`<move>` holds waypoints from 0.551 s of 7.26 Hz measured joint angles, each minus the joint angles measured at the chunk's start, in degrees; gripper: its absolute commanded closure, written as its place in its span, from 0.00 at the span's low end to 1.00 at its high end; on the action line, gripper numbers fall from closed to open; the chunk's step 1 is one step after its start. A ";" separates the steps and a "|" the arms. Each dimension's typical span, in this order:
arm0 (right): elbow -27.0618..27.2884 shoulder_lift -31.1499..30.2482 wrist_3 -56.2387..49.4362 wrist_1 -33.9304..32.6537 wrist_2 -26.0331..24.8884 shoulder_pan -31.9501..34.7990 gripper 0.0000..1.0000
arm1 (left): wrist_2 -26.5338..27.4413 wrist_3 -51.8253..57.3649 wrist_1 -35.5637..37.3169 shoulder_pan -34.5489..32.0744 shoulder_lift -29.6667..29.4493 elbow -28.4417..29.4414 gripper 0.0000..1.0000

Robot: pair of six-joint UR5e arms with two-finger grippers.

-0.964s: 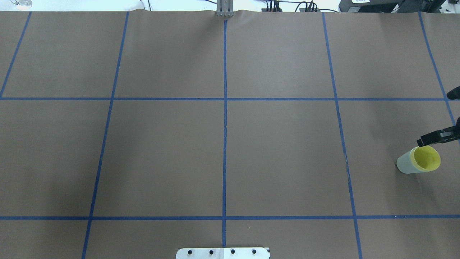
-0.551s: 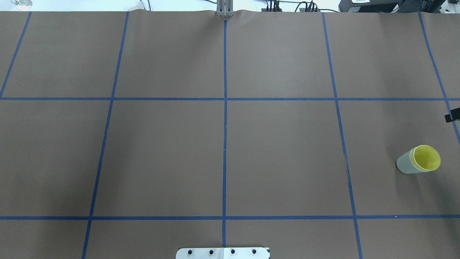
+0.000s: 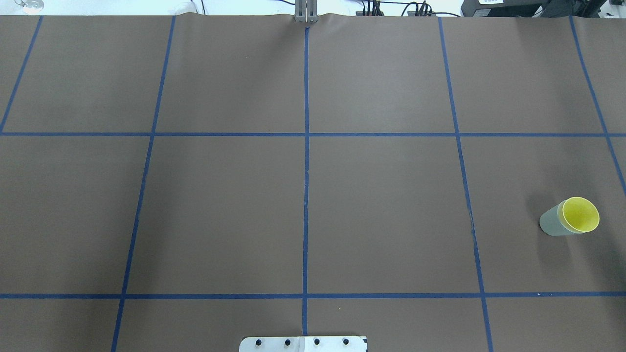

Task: Transfer and stack yellow cup on green cup

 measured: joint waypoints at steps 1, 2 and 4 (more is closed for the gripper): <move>-0.76 -0.64 -2.16 -1.24 0.36 1.49 0.00 | 0.05 1.67 0.01 -1.26 1.22 -0.28 0.00; -1.88 -1.43 -2.96 -1.56 0.40 2.14 0.00 | 0.17 2.29 -0.09 -1.73 2.03 -0.41 0.00; -4.38 -2.41 -3.27 -1.51 0.16 2.76 0.00 | 0.33 2.75 -0.32 -1.84 2.99 -0.53 0.00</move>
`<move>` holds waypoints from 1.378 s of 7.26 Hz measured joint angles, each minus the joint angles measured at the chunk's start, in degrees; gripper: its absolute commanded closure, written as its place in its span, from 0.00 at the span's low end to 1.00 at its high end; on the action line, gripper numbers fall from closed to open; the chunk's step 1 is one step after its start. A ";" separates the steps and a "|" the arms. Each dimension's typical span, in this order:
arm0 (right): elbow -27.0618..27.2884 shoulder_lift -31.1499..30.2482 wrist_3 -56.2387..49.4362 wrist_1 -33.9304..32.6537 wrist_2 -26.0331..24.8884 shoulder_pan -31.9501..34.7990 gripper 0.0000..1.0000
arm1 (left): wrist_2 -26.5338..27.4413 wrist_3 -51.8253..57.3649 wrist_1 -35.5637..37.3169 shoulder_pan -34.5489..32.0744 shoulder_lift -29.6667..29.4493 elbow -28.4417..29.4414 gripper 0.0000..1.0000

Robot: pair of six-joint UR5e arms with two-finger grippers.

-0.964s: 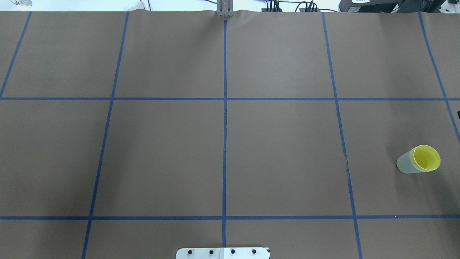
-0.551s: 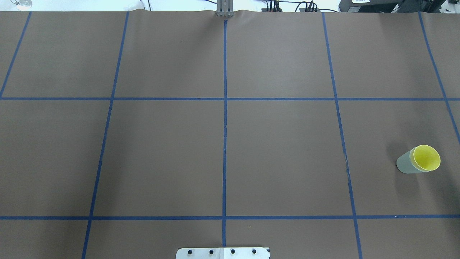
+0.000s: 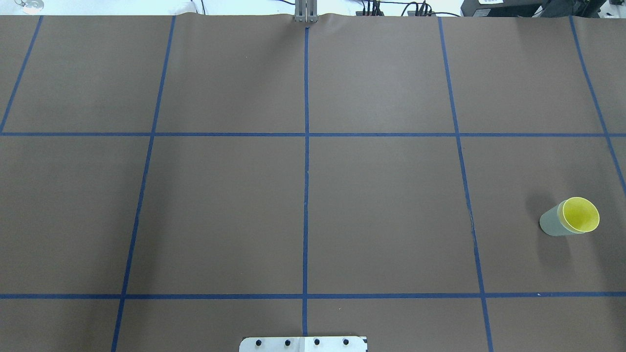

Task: Transfer and stack yellow cup on green cup

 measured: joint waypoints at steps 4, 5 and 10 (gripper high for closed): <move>-1.15 -1.44 -0.22 0.11 -0.08 1.02 0.00 | 0.11 0.15 -0.25 0.07 0.25 0.43 0.00; -1.16 -1.56 -0.28 0.11 -0.06 1.08 0.00 | 0.11 0.14 -0.28 0.08 0.27 0.54 0.00; -1.10 -1.57 -0.31 0.11 0.03 1.12 0.00 | 0.11 0.13 -0.22 0.08 0.29 0.78 0.00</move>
